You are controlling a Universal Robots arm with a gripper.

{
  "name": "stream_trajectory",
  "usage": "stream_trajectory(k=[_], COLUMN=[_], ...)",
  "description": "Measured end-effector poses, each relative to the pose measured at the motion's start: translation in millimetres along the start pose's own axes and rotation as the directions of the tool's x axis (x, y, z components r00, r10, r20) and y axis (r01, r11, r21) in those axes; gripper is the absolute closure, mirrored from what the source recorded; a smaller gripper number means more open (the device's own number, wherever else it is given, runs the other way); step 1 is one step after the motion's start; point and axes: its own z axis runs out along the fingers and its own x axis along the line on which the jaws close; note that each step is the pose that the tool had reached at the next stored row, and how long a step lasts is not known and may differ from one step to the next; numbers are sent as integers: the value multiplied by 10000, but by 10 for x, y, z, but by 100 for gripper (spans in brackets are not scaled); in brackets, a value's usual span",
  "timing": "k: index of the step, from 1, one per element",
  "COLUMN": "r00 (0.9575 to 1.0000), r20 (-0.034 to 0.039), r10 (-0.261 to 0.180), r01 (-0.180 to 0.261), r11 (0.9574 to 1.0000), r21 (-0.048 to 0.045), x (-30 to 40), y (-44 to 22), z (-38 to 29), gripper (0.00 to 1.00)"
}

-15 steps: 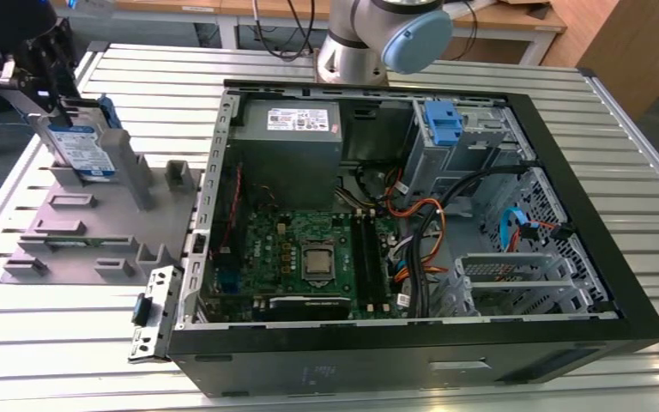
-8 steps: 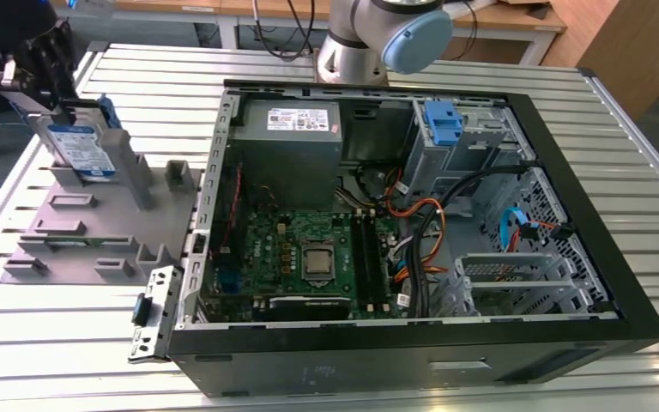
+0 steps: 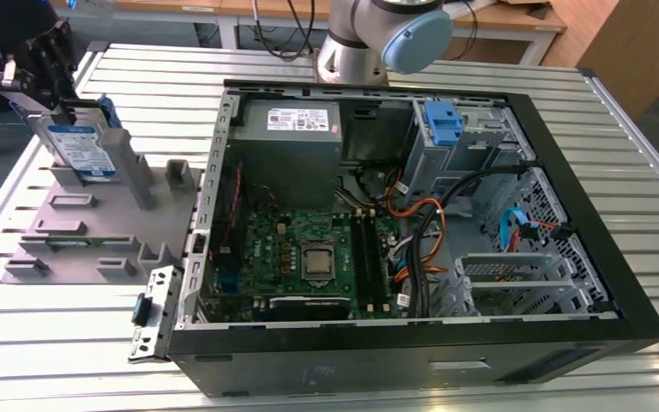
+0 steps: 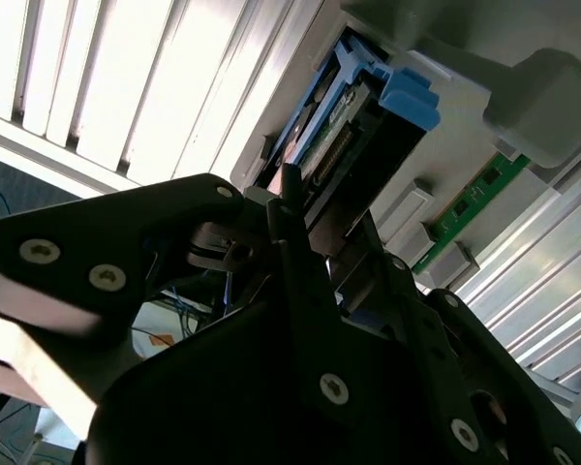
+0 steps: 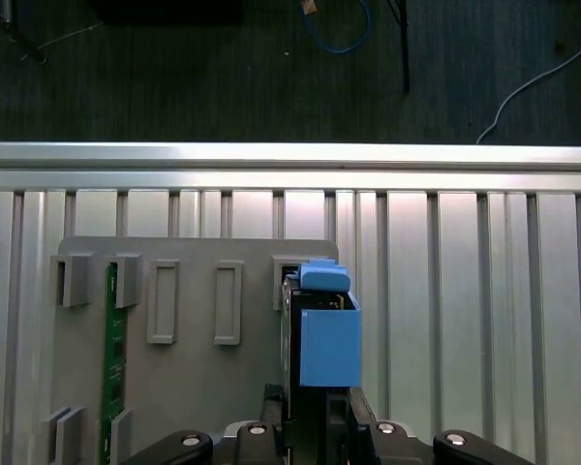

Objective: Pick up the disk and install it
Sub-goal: 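Pick up the disk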

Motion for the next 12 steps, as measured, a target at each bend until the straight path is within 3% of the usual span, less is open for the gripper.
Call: stream_trajectory(k=[12], r00=[10000], r20=[-1], r10=[-17], r01=[17], r11=[10000], r21=[-1], x=[0], y=[-3], z=[0], gripper=[65])
